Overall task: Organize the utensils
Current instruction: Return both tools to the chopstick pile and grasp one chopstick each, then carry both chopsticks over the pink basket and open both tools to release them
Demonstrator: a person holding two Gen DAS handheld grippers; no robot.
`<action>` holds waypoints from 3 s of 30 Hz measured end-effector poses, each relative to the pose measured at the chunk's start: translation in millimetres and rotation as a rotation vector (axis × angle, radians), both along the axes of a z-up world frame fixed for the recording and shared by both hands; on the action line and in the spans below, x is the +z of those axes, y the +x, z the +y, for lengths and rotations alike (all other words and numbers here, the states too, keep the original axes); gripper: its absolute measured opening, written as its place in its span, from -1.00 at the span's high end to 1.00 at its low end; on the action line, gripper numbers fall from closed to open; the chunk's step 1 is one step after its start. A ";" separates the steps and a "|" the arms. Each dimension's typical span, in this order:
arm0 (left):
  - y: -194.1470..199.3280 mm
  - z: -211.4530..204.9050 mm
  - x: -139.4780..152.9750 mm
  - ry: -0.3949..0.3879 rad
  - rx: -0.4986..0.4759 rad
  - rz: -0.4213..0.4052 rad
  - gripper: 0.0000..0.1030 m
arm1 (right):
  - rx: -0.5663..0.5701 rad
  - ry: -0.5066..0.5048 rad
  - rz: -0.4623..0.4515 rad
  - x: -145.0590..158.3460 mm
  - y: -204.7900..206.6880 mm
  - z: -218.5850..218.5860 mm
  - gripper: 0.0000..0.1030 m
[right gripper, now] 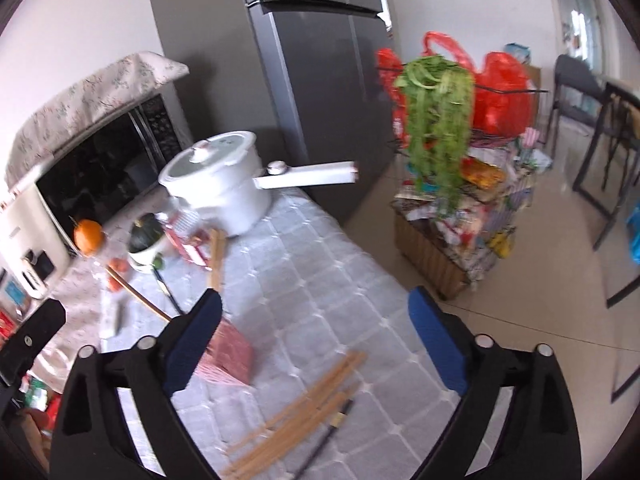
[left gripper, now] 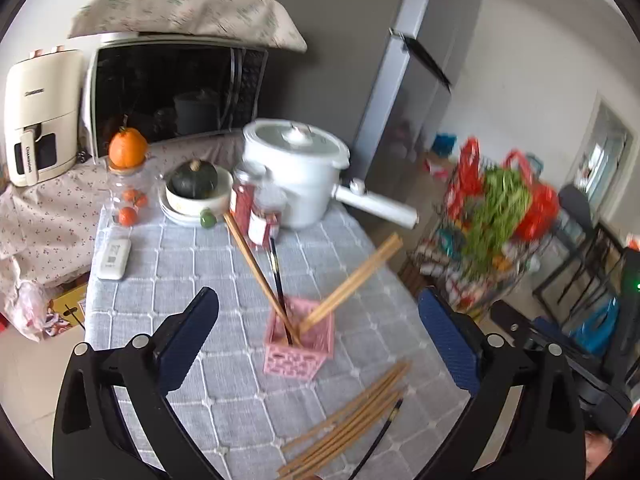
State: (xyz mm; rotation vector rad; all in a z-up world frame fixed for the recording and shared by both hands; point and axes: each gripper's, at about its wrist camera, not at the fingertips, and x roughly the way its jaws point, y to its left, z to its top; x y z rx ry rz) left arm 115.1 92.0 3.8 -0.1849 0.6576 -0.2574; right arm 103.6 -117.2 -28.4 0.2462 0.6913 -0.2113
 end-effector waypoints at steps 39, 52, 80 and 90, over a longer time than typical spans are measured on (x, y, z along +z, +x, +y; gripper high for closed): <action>114.7 -220.7 -201.7 0.490 -0.380 0.585 0.49 | -0.302 0.708 0.405 -140.4 -57.5 -156.4 -0.86; 67.1 -165.1 -149.5 0.412 -0.385 0.361 0.81 | -0.246 0.574 0.412 -145.6 -12.5 -123.9 -0.44; -52.4 8.4 4.3 0.134 -0.211 0.001 0.86 | 0.031 0.420 0.346 -127.5 56.8 -43.7 0.83; -49.4 26.6 61.7 0.015 -0.147 -0.126 0.86 | 0.239 0.344 -0.109 79.7 -31.4 -9.3 0.86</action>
